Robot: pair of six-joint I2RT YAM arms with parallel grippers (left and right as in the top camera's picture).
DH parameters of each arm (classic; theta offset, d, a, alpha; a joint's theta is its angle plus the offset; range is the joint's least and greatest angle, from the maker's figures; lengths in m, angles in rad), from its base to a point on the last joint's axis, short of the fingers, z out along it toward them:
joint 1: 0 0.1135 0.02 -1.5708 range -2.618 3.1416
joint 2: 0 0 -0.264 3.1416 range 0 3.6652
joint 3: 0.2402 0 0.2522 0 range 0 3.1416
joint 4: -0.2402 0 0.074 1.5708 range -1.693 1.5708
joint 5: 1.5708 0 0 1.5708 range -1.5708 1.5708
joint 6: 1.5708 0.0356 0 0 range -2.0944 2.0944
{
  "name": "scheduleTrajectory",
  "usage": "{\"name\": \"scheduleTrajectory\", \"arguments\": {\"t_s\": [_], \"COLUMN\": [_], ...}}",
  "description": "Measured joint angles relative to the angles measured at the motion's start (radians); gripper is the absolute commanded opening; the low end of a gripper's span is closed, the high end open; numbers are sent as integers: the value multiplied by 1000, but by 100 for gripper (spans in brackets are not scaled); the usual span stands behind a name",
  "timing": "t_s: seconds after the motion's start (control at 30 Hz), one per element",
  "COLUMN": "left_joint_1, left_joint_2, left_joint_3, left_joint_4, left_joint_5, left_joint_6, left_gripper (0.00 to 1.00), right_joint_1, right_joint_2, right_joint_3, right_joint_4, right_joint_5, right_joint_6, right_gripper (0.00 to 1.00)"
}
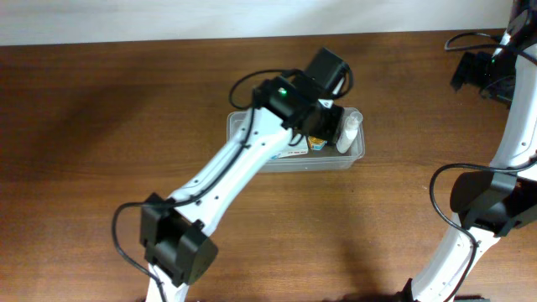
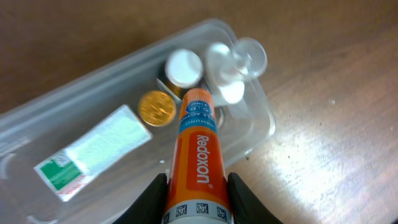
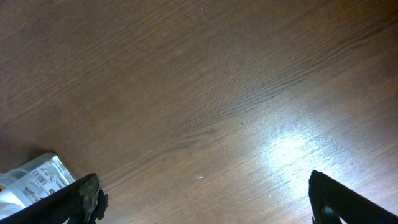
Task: Pack container
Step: 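Lift the tube with left gripper and carry it over the container, then lower the tube into the container's front and open left gripper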
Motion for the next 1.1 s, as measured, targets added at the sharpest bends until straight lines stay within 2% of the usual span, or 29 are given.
{"name": "scheduleTrajectory", "arguments": {"t_s": [1.1], "left_joint_1": [-19], "left_joint_2": [125], "left_joint_3": [0], "left_joint_4": [-8], "left_joint_5": [13], "left_joint_6": [0], "left_gripper": [25], "right_joint_1": [0], "right_joint_2": [0], "right_joint_3": [0], "right_joint_4": [0], "right_joint_5": [0], "right_joint_6": [0], "right_gripper": [98]}}
